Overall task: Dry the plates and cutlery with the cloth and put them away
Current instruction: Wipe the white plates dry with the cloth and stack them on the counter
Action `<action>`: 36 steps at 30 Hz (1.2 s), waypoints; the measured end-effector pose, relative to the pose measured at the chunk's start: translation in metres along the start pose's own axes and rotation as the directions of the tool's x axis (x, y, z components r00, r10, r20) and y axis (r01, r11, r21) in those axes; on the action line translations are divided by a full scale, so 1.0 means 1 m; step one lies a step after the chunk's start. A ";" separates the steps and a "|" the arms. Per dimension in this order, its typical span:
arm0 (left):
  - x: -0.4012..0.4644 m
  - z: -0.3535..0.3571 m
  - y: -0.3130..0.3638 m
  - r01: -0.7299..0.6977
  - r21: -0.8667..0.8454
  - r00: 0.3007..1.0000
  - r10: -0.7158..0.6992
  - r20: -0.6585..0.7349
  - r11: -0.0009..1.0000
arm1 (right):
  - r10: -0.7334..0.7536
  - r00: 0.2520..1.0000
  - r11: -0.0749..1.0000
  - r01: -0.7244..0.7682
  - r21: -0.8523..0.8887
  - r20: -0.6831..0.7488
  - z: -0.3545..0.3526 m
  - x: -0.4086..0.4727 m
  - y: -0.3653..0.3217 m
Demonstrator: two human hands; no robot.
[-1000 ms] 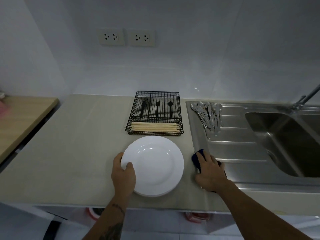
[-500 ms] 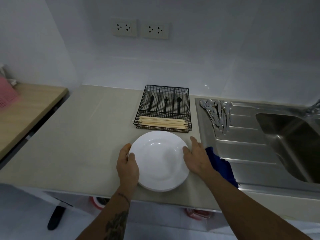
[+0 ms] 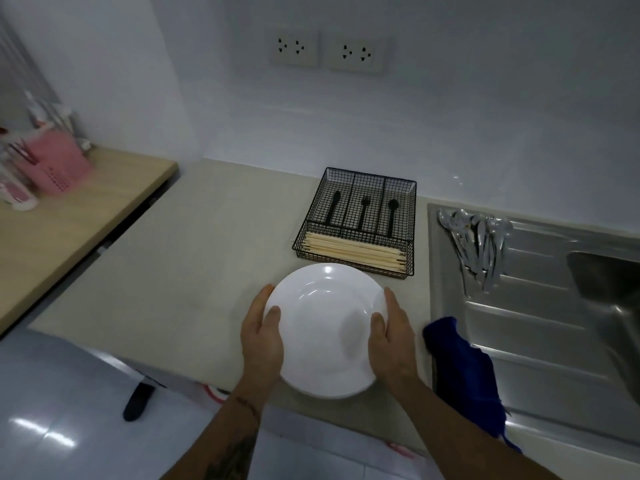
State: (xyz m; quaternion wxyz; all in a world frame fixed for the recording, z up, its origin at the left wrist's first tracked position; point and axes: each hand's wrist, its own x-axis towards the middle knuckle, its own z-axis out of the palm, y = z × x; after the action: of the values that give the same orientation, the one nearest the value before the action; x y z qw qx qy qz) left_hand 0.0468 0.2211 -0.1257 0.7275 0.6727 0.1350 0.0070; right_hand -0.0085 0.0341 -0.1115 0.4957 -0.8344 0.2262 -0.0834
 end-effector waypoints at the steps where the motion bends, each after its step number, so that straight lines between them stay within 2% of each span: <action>1: 0.002 -0.003 0.004 -0.024 0.002 1.000 0.024 -0.013 1.000 | -0.023 1.000 1.000 0.023 -0.009 0.005 0.003 0.003 -0.006; 6: 0.026 -0.025 0.032 -0.072 -0.006 0.990 0.071 -0.123 0.997 | -0.140 0.990 0.990 0.140 -0.018 0.003 0.026 0.025 -0.044; 11: 0.066 -0.056 0.058 -0.121 -0.028 0.983 0.116 -0.141 0.992 | -0.197 0.980 0.980 0.197 -0.003 -0.008 0.062 0.041 -0.087; 14: 0.096 -0.072 0.068 -0.101 -0.032 0.989 0.097 -0.109 0.994 | -0.193 0.981 0.981 0.193 -0.012 -0.026 0.087 0.051 -0.107; 19: 0.174 -0.117 0.087 -0.096 -0.013 0.995 0.096 -0.006 0.995 | -0.170 0.976 0.985 0.172 0.002 -0.135 0.157 0.065 -0.147; 24: 0.242 -0.151 0.109 -0.094 0.049 0.992 0.089 0.093 0.994 | -0.069 0.975 0.996 0.078 0.035 -0.211 0.216 0.079 -0.182; 29: 0.288 -0.157 0.131 -0.085 0.056 0.981 0.074 0.178 0.995 | -0.002 0.960 0.999 0.012 0.032 -0.279 0.242 0.094 -0.204; 36: 0.337 -0.140 0.137 -0.112 0.128 0.970 0.080 0.230 0.985 | 0.050 0.956 0.999 -0.050 0.008 -0.288 0.257 0.135 -0.218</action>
State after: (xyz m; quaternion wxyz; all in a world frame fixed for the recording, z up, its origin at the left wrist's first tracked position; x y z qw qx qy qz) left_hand 0.3658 0.4356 -0.0627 0.6879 0.7243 0.0193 -0.0432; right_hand 0.2684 0.2636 -0.0621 0.4598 -0.8071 0.3169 -0.1914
